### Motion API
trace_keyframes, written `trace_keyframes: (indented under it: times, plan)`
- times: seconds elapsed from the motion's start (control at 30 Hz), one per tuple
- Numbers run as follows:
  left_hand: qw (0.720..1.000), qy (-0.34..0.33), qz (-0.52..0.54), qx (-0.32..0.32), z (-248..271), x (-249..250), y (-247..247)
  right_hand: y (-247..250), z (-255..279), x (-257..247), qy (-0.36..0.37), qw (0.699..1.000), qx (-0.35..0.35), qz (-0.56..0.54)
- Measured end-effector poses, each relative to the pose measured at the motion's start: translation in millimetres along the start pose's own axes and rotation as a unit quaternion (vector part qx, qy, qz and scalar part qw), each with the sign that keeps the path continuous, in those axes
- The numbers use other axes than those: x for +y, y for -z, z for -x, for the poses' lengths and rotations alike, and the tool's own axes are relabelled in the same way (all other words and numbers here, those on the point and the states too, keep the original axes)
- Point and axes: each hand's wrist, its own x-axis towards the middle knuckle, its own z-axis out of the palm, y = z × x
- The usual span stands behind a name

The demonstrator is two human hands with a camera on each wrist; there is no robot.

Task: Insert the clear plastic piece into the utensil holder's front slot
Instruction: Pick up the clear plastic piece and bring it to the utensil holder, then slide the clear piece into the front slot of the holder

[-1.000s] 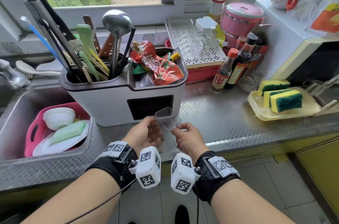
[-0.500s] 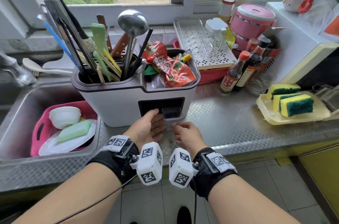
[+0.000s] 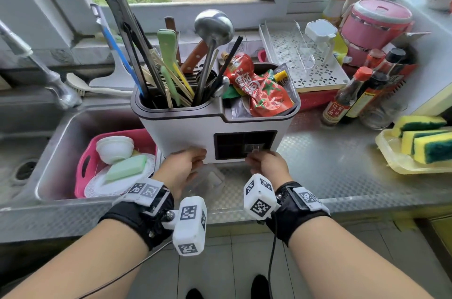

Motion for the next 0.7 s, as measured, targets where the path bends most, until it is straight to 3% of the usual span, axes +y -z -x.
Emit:
trace_keyframes:
  times: [0.1,0.17,0.33,0.7]
  plan:
    - [0.999,-0.007,-0.03,0.026,-1.3,-0.1,9.9,0.5,4.2,8.6,-0.009,1.0,0.017,0.003]
    - [0.996,-0.002,-0.079,0.04,-3.5,-4.6,16.5,-1.4,11.4,21.4,-0.052,0.998,0.019,0.031]
    - [0.988,0.048,-0.143,0.02,-7.2,-24.0,24.1,-10.9,33.8,61.9,-0.149,0.984,-0.061,0.076]
    - [0.985,0.11,-0.119,-0.065,4.7,-33.3,21.3,-13.3,67.0,57.8,-0.101,0.987,-0.092,0.079]
